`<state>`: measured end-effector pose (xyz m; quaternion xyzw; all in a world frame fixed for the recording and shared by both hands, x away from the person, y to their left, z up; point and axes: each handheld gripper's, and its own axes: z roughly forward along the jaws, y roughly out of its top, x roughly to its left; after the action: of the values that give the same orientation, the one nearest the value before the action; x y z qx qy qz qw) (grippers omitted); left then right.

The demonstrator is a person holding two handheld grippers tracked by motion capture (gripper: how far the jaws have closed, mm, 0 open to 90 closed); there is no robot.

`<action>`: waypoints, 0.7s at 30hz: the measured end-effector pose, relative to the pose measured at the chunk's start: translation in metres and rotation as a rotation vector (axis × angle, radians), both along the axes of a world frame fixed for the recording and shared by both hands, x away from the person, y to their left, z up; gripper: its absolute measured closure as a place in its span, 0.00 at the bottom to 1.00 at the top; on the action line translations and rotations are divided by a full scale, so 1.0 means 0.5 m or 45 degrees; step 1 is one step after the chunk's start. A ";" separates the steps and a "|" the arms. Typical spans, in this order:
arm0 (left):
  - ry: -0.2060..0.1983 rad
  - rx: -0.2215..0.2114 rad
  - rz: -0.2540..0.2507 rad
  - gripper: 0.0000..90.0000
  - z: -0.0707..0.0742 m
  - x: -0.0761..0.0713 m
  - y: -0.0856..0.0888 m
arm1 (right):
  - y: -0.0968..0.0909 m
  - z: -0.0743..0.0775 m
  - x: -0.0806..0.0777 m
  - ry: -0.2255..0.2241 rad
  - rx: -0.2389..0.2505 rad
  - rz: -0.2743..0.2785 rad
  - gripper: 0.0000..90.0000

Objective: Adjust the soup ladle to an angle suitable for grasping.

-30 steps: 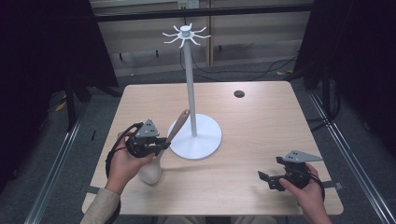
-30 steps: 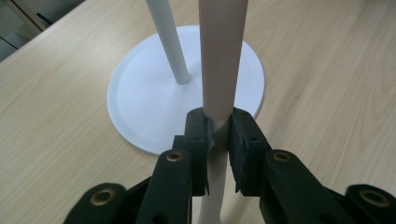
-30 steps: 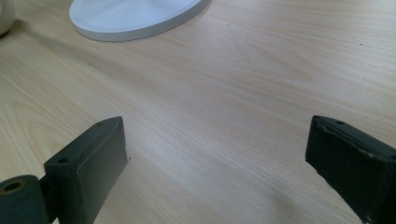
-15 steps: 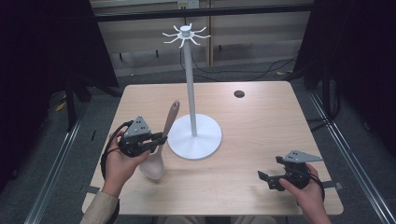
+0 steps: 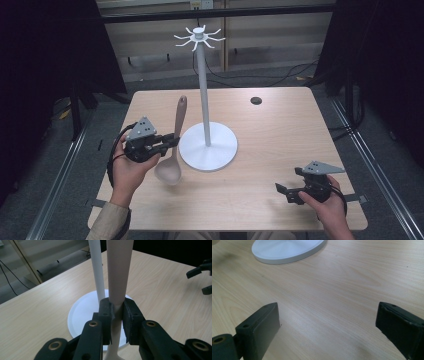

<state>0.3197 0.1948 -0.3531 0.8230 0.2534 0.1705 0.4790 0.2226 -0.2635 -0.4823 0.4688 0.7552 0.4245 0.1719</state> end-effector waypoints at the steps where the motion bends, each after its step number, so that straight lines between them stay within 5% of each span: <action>1: 0.004 -0.007 -0.001 0.87 0.003 0.000 -0.002 | 0.000 0.000 0.000 0.003 0.001 -0.002 0.05; 21: -0.031 -0.133 0.052 0.87 0.062 -0.014 -0.021 | 0.000 0.004 -0.001 -0.006 0.012 -0.010 0.05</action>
<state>0.3126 0.1842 -0.3221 0.7894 0.2727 0.1768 0.5208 0.2220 -0.2634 -0.4805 0.4716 0.7510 0.4284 0.1733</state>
